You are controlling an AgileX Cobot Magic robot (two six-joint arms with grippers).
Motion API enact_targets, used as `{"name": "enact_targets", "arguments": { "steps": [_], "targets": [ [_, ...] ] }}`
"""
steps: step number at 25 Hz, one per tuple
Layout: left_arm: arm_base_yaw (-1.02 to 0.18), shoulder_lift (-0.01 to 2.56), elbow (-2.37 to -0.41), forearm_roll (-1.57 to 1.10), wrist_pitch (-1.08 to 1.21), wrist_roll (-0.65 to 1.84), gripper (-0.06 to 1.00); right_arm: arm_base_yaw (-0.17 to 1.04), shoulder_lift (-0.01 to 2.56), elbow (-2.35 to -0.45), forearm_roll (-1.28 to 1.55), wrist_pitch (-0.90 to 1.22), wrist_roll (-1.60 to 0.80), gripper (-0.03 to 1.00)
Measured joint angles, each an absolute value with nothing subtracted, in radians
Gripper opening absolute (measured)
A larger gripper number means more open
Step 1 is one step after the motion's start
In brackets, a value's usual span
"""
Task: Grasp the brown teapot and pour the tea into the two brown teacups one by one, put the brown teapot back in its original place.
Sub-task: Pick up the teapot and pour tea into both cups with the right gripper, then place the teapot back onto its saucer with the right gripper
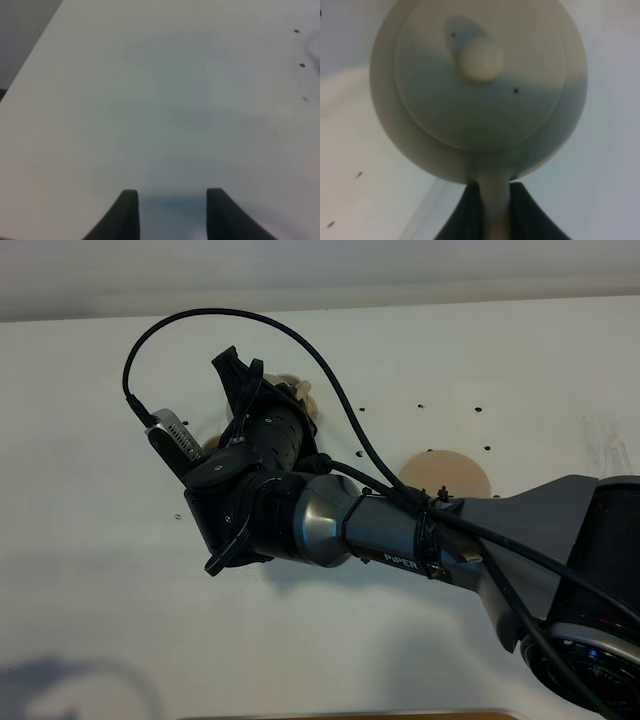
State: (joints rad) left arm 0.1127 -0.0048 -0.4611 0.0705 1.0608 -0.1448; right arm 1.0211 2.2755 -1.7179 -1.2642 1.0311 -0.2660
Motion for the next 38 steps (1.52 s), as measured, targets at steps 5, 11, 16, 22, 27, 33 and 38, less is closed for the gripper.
{"name": "enact_targets", "arguments": {
  "steps": [5,11,16,22,27,33,38],
  "targets": [
    [0.113,-0.005,-0.461,0.071,1.061,-0.145,0.31,1.021,2.275,-1.718,-1.235,1.032,-0.215,0.11],
    [0.113,-0.005,-0.461,0.071,1.061,-0.144,0.31,1.021,2.269,-1.718,-1.182,1.030,-0.101,0.11],
    [0.113,-0.005,-0.461,0.071,1.061,-0.144,0.31,1.008,2.244,-1.718,-1.140,1.026,0.062,0.11],
    [0.113,-0.005,-0.461,0.071,1.061,-0.144,0.31,0.975,2.150,-1.718,-0.961,1.032,0.175,0.11],
    [0.113,-0.005,-0.461,0.071,1.061,-0.144,0.31,0.929,2.066,-1.724,-0.676,1.035,0.222,0.11],
    [0.113,-0.005,-0.461,0.071,1.061,-0.144,0.31,0.867,2.067,-1.724,-0.389,0.997,0.202,0.11],
    [0.113,-0.005,-0.461,0.071,1.061,-0.144,0.31,0.840,2.079,-1.724,-0.323,0.956,0.195,0.11]
  ]
}}
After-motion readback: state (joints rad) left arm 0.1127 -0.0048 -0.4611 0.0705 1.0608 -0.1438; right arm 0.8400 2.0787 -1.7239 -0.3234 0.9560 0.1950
